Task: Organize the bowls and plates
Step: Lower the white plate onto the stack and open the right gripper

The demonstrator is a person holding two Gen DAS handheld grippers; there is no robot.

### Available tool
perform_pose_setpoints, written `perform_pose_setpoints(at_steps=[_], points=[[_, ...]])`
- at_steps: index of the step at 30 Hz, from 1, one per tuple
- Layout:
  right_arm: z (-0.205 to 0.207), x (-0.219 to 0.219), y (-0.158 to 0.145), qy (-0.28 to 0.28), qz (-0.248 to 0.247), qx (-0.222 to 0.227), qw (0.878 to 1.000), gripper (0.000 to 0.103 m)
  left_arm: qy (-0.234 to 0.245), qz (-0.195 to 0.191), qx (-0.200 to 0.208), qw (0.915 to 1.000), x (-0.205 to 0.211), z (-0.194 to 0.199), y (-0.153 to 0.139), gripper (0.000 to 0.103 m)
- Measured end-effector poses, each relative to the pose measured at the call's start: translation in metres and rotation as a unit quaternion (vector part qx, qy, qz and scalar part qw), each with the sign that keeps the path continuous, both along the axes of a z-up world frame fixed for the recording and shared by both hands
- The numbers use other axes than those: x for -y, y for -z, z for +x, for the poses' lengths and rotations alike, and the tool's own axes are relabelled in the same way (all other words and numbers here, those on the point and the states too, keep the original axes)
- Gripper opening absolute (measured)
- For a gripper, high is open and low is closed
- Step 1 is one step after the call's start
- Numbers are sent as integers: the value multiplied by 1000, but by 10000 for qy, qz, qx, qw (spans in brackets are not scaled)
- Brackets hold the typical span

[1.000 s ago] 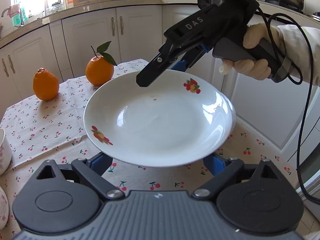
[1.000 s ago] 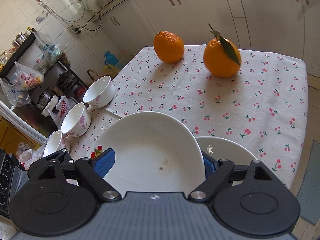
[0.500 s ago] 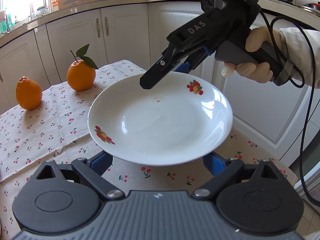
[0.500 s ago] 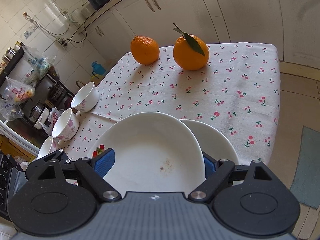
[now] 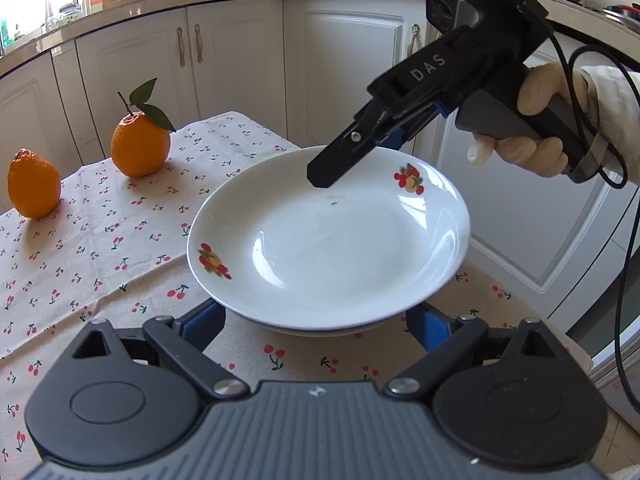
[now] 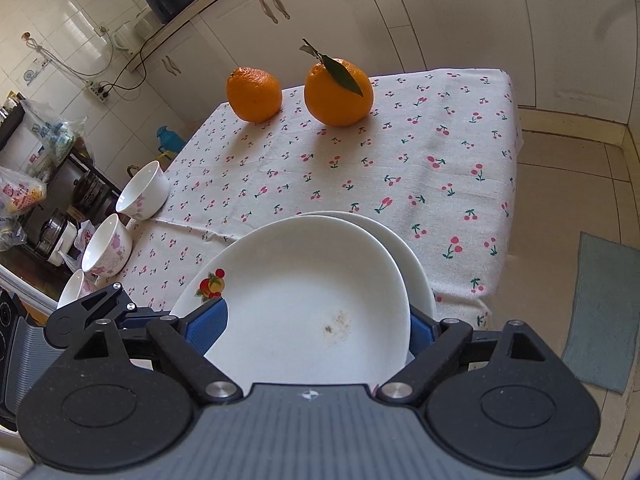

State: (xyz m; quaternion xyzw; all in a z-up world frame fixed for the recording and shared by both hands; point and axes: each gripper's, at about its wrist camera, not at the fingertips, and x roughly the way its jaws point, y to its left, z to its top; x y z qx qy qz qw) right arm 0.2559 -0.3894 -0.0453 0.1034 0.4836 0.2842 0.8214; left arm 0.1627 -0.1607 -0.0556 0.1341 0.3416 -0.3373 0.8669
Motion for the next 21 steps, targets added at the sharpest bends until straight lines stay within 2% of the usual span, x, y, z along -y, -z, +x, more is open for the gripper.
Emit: perform_pose_setpoints(at_steps=[13, 21], points=[[-17, 3, -8, 109, -252, 56, 9996, 94, 117, -69, -31, 9999, -3, 5, 3, 100], [-23, -10, -13, 123, -735, 116, 9971, 95, 131, -52, 36, 9999, -2, 3, 3, 100]])
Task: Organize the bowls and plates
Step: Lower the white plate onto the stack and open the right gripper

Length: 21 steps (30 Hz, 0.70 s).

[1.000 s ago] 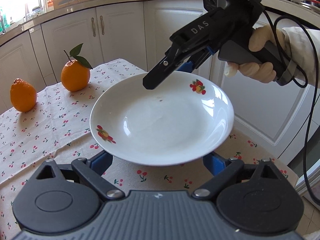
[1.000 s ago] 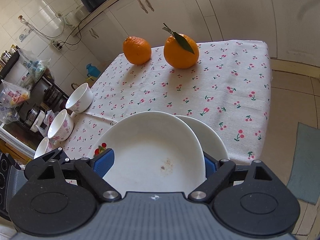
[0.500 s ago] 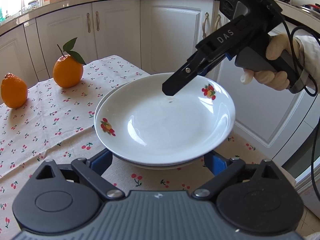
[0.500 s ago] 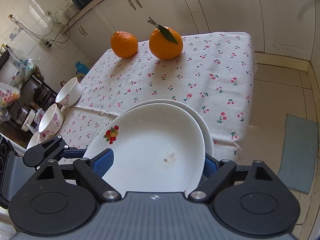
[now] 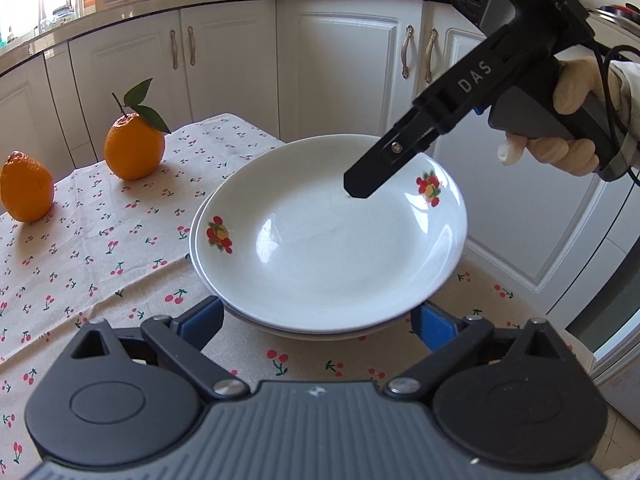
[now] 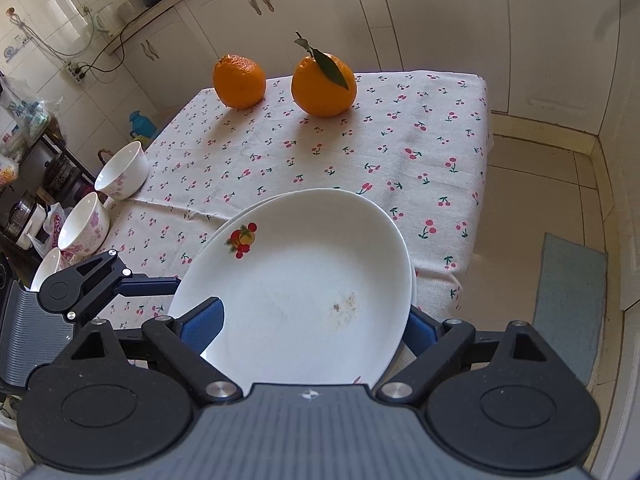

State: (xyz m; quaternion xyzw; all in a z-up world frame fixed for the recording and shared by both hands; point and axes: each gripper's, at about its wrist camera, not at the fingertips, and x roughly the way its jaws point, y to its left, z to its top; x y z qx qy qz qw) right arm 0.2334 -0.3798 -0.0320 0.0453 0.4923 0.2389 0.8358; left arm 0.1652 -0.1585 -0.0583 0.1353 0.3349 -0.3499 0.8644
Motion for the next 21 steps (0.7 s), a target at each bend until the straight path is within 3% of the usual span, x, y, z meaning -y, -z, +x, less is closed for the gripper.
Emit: perform_pose_setpoints(at_steps=[16, 21], points=[[-8, -12, 1, 122, -579, -117, 9982, 99, 3, 23, 90, 10000, -1, -4, -1, 99], [-14, -15, -5, 72, -609, 29, 9981, 103, -8, -27, 130, 9999, -2, -5, -3, 99]])
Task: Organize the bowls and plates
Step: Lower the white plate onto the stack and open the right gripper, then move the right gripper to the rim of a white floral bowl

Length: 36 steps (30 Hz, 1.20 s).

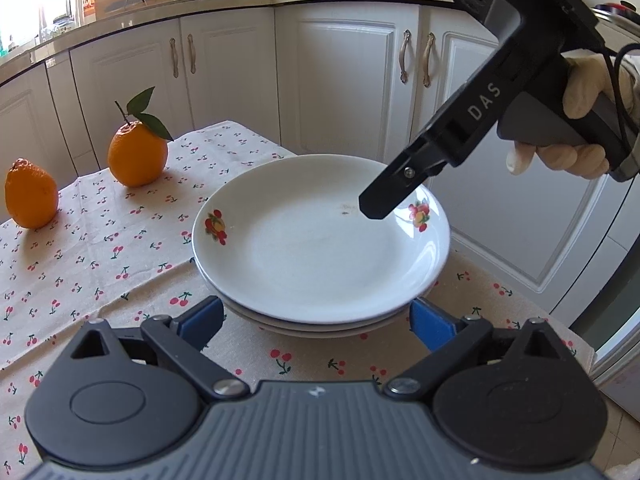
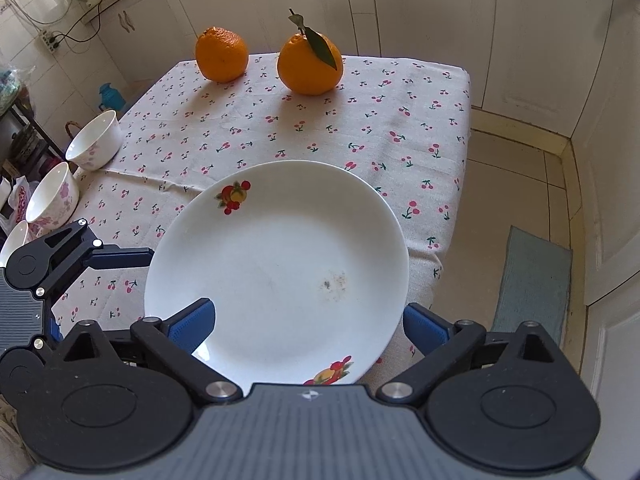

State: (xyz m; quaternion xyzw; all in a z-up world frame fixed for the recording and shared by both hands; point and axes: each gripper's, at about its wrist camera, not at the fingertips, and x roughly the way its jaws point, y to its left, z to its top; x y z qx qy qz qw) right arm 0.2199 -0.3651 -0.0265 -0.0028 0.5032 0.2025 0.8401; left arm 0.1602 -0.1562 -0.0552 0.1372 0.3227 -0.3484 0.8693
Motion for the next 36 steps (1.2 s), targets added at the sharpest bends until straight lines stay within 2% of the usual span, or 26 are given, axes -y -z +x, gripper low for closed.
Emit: perform_pose_setpoints(at_steps=[12, 18, 25, 29, 33, 36], points=[[-30, -34, -25, 200, -684, 876, 9936, 103, -30, -320, 354, 9989, -20, -15, -18, 100], [-56, -57, -44, 372, -500, 1447, 9875, 103, -241, -542, 490, 9970, -53, -28, -35, 102], [-85, -101, -54, 542, -582, 2089, 9747, 103, -743, -527, 673, 9936, -102, -51, -49, 102], [-102, -136, -52, 416, -432, 2301, 9713, 103, -951, -407, 695, 9922, -134, -67, -49, 102], [-116, -177, -49, 244, -530, 2478, 9670, 103, -1189, -243, 729, 9899, -166, -85, -46, 102], [-125, -206, -45, -22, -315, 2527, 9670, 103, -1374, -180, 758, 9874, -193, -98, -46, 102]])
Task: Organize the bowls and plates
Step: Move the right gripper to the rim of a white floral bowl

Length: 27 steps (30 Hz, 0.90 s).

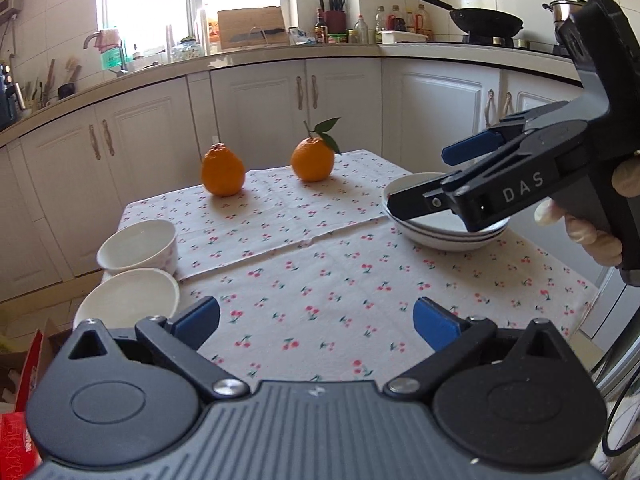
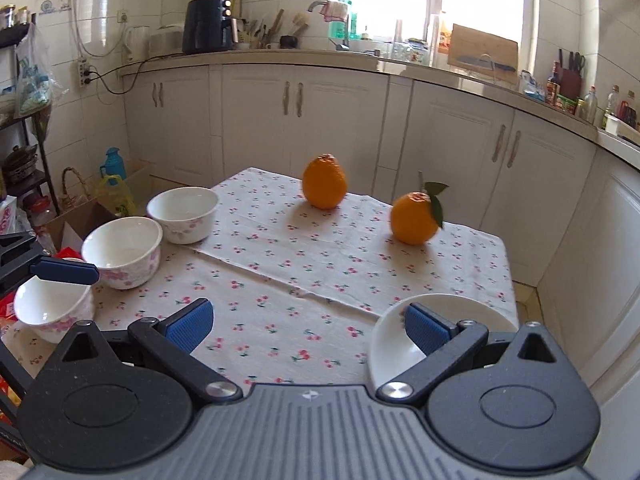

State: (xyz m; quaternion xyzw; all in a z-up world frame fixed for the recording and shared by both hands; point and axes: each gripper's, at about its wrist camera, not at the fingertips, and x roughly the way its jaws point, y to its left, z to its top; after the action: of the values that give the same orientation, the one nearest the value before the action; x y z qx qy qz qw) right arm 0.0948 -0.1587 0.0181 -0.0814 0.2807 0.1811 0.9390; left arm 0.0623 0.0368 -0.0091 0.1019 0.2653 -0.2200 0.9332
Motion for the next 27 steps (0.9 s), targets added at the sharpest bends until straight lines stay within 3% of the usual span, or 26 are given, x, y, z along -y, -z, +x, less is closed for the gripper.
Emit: perform_pose_setpoints(at_steps=[5, 13, 23, 27], points=[[-3, -50, 8, -568, 150, -131, 9982, 103, -358, 160, 137, 9991, -48, -21, -2, 102], [-1, -113, 10, -1358, 416, -442, 9889, 103, -756, 327, 1, 9966, -110, -32, 16, 102], [12, -171, 31, -1834, 283, -975, 9778, 102, -395, 355, -224, 9983, -134, -20, 48, 102], [20, -180, 42, -1796, 313, -1241, 9754, 89, -246, 380, -246, 9987, -136, -17, 53, 100]])
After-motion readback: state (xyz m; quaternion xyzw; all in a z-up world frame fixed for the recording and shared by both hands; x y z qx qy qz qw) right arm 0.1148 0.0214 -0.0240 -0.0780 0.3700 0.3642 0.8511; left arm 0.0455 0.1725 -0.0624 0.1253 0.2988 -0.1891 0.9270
